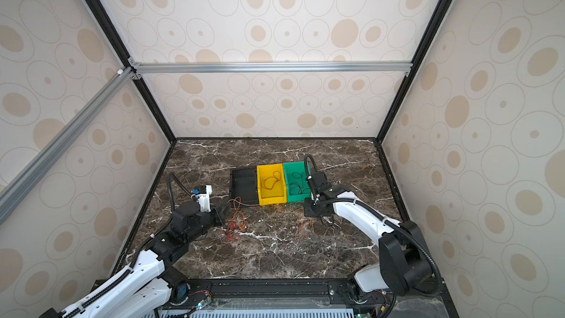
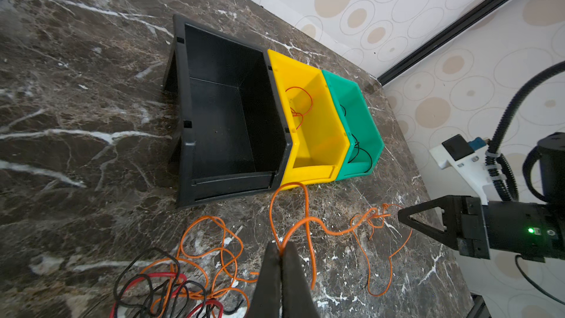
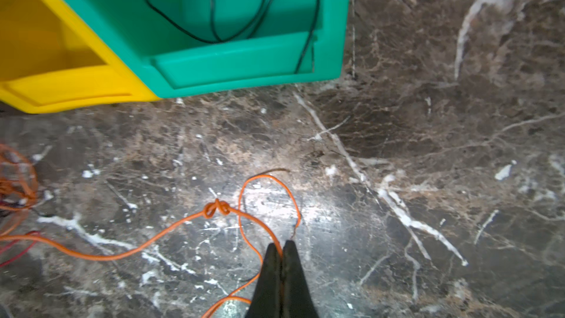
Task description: Untangle the cables
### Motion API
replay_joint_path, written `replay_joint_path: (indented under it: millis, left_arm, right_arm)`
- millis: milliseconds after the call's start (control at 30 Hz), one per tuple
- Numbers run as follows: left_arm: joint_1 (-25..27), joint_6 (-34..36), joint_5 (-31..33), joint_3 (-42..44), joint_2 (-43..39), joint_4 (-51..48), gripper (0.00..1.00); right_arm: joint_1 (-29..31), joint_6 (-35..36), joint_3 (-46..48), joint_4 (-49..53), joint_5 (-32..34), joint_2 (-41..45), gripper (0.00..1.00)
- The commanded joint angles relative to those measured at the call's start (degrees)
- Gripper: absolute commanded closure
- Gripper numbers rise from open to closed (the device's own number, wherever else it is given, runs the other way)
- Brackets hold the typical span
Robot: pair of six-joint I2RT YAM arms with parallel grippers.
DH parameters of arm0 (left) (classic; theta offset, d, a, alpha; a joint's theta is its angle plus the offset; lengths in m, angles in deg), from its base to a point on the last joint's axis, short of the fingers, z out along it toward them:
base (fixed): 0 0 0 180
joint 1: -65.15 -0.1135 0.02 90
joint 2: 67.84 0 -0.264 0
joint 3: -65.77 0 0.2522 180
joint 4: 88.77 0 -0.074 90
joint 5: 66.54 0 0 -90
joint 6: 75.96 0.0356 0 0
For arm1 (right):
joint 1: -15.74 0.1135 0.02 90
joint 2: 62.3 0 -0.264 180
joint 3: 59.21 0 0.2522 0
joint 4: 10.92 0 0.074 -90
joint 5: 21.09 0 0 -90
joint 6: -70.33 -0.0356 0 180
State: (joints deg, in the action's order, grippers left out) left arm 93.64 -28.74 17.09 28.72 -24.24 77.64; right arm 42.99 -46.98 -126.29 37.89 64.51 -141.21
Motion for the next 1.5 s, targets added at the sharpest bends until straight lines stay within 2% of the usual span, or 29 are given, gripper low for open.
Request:
replay_joint_path:
  millis: [0,167,467,867,1133,1300,1467]
  left_arm:
    - [-0.7,2.1,-1.2,-3.9,1.5,-0.9,1.0]
    - [-0.7,3.5,-1.2,-6.0,4.1,-1.2,1.0]
    - [-1.0,4.7,-1.7,-8.3,7.2,0.1,1.0]
    - [-4.3,7.6,-2.8,-13.6,10.9,0.0,1.0]
    - [-9.5,9.9,-6.0,-17.4,14.8,-1.0,1.0]
    - [-11.9,10.4,-9.0,-18.0,18.7,1.9,1.0]
    - [-13.2,11.7,-10.1,-19.5,24.3,4.3,1.0]
  right_arm:
    - [0.0,1.7,-2.1,-2.5,-7.7,2.8,1.0]
    - [0.1,0.7,-8.9,-3.3,-16.3,3.1,1.0]
    - [0.4,-2.0,-23.1,-8.2,-25.6,-2.6,1.0]
    - [1.0,-0.1,-40.7,-8.5,-25.8,-14.2,1.0]
    - [3.1,-2.3,-46.5,-10.7,-27.3,-19.3,1.0]
    - [5.1,-3.0,-49.7,-12.7,-27.4,-22.7,1.0]
    - [5.5,-5.5,-48.7,-20.2,-29.4,-27.0,1.0]
